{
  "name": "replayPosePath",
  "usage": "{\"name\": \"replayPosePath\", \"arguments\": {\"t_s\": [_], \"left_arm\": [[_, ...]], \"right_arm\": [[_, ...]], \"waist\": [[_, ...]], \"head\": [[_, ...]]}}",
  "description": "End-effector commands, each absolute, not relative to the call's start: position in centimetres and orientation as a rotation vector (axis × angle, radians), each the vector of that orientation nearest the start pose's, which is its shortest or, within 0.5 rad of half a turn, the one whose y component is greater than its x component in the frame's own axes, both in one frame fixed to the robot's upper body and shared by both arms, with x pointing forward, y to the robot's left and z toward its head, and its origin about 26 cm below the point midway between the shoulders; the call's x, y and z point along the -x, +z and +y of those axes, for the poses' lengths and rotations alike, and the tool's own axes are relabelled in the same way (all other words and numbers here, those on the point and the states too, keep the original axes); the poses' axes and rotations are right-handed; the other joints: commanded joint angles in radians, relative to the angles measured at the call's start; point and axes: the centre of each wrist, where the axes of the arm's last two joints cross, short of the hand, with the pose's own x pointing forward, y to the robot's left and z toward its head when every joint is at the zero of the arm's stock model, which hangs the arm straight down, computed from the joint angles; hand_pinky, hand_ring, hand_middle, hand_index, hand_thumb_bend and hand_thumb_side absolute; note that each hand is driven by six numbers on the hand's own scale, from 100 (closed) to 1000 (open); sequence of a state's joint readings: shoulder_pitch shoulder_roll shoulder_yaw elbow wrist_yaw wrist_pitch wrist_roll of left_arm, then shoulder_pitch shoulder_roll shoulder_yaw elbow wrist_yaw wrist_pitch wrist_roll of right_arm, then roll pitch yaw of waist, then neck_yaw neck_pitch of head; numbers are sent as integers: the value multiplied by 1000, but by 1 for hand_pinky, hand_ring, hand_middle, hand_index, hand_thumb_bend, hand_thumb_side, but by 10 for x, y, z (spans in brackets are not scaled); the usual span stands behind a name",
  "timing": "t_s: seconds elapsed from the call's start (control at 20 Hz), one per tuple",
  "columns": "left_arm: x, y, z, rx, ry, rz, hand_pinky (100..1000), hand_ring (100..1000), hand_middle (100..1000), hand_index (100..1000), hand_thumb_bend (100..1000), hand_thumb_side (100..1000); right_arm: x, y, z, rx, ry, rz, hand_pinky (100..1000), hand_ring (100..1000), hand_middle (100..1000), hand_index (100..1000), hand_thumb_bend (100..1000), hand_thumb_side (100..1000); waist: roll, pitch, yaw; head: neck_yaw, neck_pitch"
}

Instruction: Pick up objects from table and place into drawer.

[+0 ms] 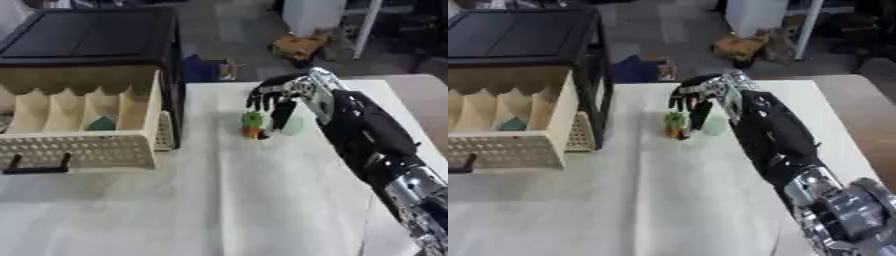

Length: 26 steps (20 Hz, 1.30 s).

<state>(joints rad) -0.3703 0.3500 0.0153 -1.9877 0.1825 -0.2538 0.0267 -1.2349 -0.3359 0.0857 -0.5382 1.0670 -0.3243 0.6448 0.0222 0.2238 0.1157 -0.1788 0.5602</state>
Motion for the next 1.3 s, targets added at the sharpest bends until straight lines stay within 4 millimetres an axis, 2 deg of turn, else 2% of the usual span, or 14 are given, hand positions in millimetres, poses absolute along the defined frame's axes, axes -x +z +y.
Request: {"name": "replayPosePath", "arguments": {"t_s": [0.05,0.75,0.9,1.3], "left_arm": [[-305,227,261,58,-301,-2597,549,538,630,817,100,1000],[-305,226,260,62,-312,-2593,550,537,630,813,100,1000],[-305,226,260,63,-315,-2594,550,537,630,812,100,1000],[-304,226,261,60,-337,-2589,550,534,628,808,100,1000]], "right_arm": [[-523,235,-237,719,1766,-1120,664,737,714,871,485,288],[-524,234,-237,764,1729,-1126,663,739,717,872,459,329],[-524,236,-235,772,1713,-1145,662,736,716,882,489,335],[-519,271,-228,826,1668,-1267,668,730,710,886,527,372]], "waist": [[1,-13,2],[1,-2,8],[1,-2,9],[1,-2,6]], "head": [[-4,-13],[-10,-21],[-11,-24],[-8,-22]]}}
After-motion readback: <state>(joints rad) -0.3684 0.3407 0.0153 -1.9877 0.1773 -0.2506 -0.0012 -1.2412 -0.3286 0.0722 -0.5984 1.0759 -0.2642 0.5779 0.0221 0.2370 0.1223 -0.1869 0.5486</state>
